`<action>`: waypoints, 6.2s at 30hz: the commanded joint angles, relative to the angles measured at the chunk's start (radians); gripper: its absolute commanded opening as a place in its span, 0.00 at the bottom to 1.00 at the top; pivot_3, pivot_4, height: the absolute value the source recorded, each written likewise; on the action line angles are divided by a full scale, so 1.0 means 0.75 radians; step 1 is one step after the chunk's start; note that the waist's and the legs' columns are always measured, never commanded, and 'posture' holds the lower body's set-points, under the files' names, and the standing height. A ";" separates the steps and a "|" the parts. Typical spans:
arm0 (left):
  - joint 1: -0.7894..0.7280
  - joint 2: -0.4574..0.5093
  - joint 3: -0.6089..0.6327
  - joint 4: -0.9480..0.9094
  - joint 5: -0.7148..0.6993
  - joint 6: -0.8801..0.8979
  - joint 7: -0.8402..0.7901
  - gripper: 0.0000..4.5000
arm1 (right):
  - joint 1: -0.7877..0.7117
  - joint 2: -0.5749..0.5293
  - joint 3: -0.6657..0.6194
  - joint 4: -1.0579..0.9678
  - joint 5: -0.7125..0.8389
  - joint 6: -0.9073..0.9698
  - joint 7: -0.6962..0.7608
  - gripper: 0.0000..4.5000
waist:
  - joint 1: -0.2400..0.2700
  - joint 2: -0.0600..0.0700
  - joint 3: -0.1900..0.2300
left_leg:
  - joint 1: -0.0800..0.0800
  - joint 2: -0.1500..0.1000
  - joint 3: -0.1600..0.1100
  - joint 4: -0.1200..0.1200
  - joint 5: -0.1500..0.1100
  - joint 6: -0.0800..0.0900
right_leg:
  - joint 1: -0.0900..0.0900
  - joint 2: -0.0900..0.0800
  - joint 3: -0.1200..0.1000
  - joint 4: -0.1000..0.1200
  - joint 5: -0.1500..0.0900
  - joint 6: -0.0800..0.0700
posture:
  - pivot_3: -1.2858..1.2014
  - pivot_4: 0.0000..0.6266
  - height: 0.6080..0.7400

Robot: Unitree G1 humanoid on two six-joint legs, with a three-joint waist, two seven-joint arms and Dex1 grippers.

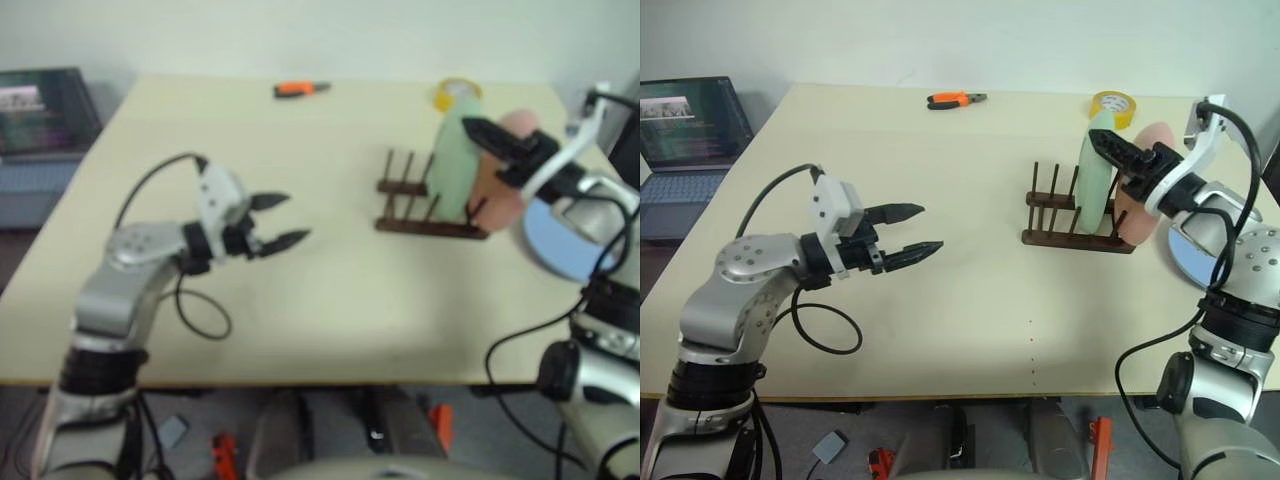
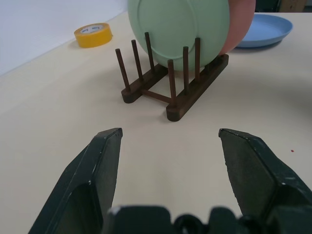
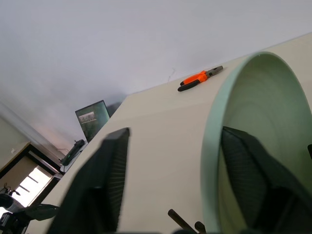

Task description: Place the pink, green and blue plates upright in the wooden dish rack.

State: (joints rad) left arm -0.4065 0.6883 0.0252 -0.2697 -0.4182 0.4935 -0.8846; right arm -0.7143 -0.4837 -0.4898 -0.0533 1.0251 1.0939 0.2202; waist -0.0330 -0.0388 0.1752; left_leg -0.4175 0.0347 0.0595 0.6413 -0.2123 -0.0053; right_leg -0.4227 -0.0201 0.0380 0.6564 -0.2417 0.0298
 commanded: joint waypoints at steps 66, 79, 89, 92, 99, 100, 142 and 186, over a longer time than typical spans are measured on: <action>-0.035 -0.023 -0.078 -0.012 0.022 -0.046 -0.059 0.78 | 0.386 -0.781 0.338 0.266 -1.055 -1.184 1.023 0.99 | 0.001 0.004 0.001 | 0.002 -0.005 0.004 0.005 -0.004 0.007 | 0.004 0.000 0.004 -0.011 0.009 0.010 | 0.52 0.24 1.00; -0.031 -0.022 -0.075 0.000 0.036 -0.059 -0.056 0.78 | 0.370 -0.740 0.350 0.082 -0.964 -1.109 1.076 0.99 | 0.003 0.004 0.001 | 0.001 -0.005 0.004 0.005 -0.004 0.007 | 0.004 0.000 0.004 -0.011 0.009 0.010 | 0.52 0.24 1.00; -0.034 -0.009 -0.063 0.019 0.042 -0.068 -0.063 0.78 | 0.612 -0.942 0.266 0.305 -1.079 -1.155 1.165 0.99 | 0.016 0.004 0.001 | 0.001 -0.005 0.004 0.005 -0.004 0.007 | 0.004 -0.001 0.003 -0.012 0.011 0.004 | 0.52 0.24 1.00; -0.045 -0.018 -0.077 0.028 0.047 -0.070 -0.063 0.78 | 0.705 -0.969 0.288 0.377 -1.152 -1.203 1.140 0.99 | 0.011 0.004 0.000 | 0.001 -0.005 0.005 0.005 -0.004 0.007 | 0.005 -0.001 0.003 -0.012 0.010 0.006 | 0.52 0.24 1.00; -0.065 -0.027 -0.095 0.046 0.047 -0.073 -0.073 0.78 | 0.746 -0.910 0.359 0.382 -1.215 -1.211 1.105 0.99 | -0.006 0.006 -0.001 | 0.005 -0.005 0.005 0.006 -0.004 0.007 | 0.005 0.001 0.006 -0.009 0.011 0.009 | 0.52 0.24 1.00; -0.068 -0.026 -0.096 0.049 0.047 -0.073 -0.075 0.78 | 0.751 -0.903 0.378 0.381 -1.231 -1.212 1.099 0.99 | -0.005 0.006 -0.001 | 0.005 -0.005 0.005 0.007 -0.003 0.007 | 0.005 0.001 0.006 -0.009 0.011 0.009 | 0.52 0.24 1.00; -0.023 -0.006 -0.100 -0.024 0.045 -0.025 -0.057 0.78 | 0.718 -0.788 0.562 0.522 -1.417 -1.231 0.967 0.01 | 0.001 0.003 -0.003 | 0.011 -0.006 0.004 0.008 -0.003 0.008 | 0.014 0.000 0.005 -0.012 0.011 0.010 | 0.52 0.24 1.00; -0.204 -0.106 -0.168 0.100 0.050 -0.128 -0.163 0.78 | 0.103 -0.758 -0.123 -0.219 -0.522 -0.500 0.838 0.01 | -0.001 0.007 0.000 | 0.018 -0.005 0.003 0.004 -0.003 0.008 | 0.020 0.000 0.005 -0.013 0.008 0.006 | 0.52 0.24 1.00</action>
State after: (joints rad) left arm -0.5472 0.6041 -0.1209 -0.1817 -0.3781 0.4182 -1.0012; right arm -0.5987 -1.0520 -0.5671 -0.1678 0.5556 0.7029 0.8656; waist -0.0341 -0.0337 0.1748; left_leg -0.4040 0.0311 0.0622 0.6442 -0.2149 0.0005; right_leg -0.4077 -0.0198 0.0418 0.6465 -0.2354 0.0345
